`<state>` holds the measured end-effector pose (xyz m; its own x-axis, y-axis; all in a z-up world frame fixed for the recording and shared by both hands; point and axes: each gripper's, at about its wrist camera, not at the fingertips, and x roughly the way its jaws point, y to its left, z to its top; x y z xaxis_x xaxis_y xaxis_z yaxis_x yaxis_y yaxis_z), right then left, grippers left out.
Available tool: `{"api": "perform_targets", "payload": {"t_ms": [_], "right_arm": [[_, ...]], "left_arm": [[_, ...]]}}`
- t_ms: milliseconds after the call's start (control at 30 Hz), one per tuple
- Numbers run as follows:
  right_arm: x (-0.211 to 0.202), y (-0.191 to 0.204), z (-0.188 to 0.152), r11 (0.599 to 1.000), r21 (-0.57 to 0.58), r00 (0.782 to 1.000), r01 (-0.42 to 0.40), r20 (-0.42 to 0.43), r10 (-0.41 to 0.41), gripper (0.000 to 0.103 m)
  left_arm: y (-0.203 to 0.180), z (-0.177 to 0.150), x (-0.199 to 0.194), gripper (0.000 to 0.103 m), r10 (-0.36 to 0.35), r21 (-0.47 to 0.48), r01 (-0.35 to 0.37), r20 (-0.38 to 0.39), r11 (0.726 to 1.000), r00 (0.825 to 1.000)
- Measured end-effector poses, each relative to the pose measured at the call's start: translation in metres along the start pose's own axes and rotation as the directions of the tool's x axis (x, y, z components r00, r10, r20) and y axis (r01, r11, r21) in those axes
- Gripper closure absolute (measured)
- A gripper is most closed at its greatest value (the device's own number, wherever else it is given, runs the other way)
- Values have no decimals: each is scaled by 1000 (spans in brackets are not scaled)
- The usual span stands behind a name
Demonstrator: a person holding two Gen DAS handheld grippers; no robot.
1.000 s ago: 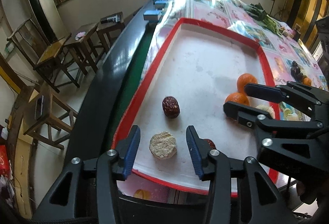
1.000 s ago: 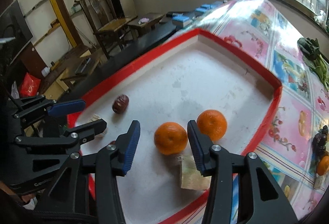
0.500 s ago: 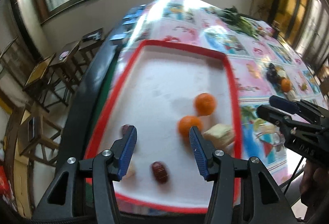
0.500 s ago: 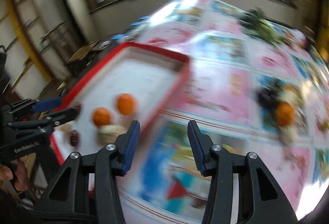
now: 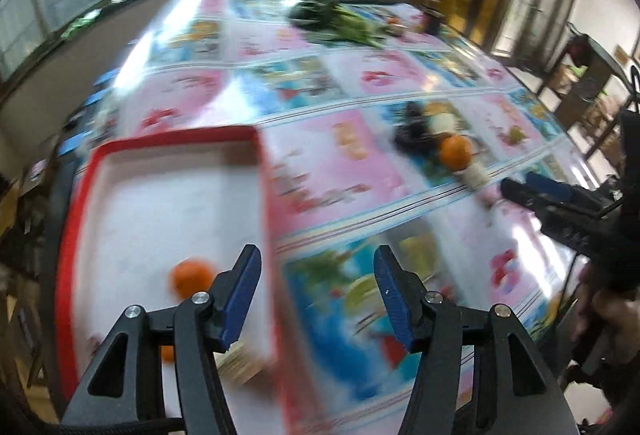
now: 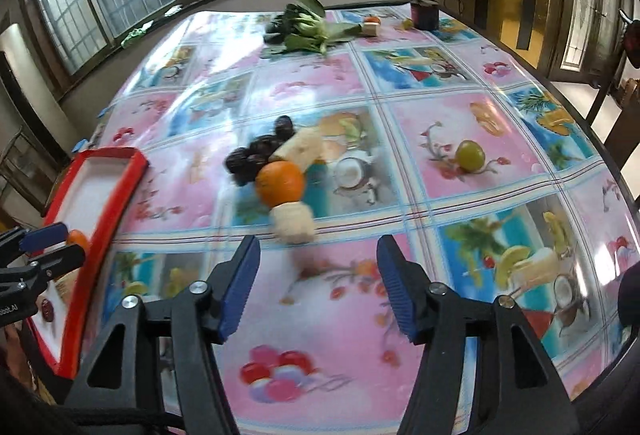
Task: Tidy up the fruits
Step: 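Move both open grippers back toward the fruit pile, then grasp a white cake cube with the right gripper while the left grasps an orange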
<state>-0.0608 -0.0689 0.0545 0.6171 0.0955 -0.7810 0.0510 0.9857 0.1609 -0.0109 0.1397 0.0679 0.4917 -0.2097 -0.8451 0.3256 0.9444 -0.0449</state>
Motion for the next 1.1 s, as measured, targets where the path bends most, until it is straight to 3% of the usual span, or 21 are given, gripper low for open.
{"api": "perform_targets", "payload": {"t_ms": [133,300,333,400,467,633,800,967,1033,1100], "right_arm": [[11,8,7,998,-44,999,-34,-16,34,39],[37,18,13,992,-118,997,-53,-54,47,40],[40,17,14,991,-120,997,-56,-58,49,44],[46,16,14,989,-132,996,-60,-78,50,66],[47,12,13,988,-143,996,-57,-77,46,74],[40,-9,16,991,-105,993,-86,-87,77,74],[28,-49,11,996,-70,995,-60,-89,54,74],[22,-78,12,998,-35,995,-58,-83,55,74],[21,-84,12,997,-30,995,-65,-80,62,74],[20,-86,12,997,-37,994,-72,-80,69,74]], "left_arm": [[-16,23,27,44,-56,18,57,-46,998,997],[-23,39,47,44,-61,-3,61,-81,998,995],[-24,41,50,44,-60,-7,59,-86,998,994],[-27,43,54,44,-61,-10,60,-90,998,994],[-31,47,58,44,-59,-8,58,-95,998,994],[-48,52,67,44,-96,-8,95,-103,995,990],[-82,57,75,44,-172,7,174,-105,985,979],[-109,66,89,46,-159,19,162,-108,987,981],[-113,68,95,56,-156,8,158,-115,987,981],[-115,70,100,58,-143,-10,143,-119,990,983]]}}
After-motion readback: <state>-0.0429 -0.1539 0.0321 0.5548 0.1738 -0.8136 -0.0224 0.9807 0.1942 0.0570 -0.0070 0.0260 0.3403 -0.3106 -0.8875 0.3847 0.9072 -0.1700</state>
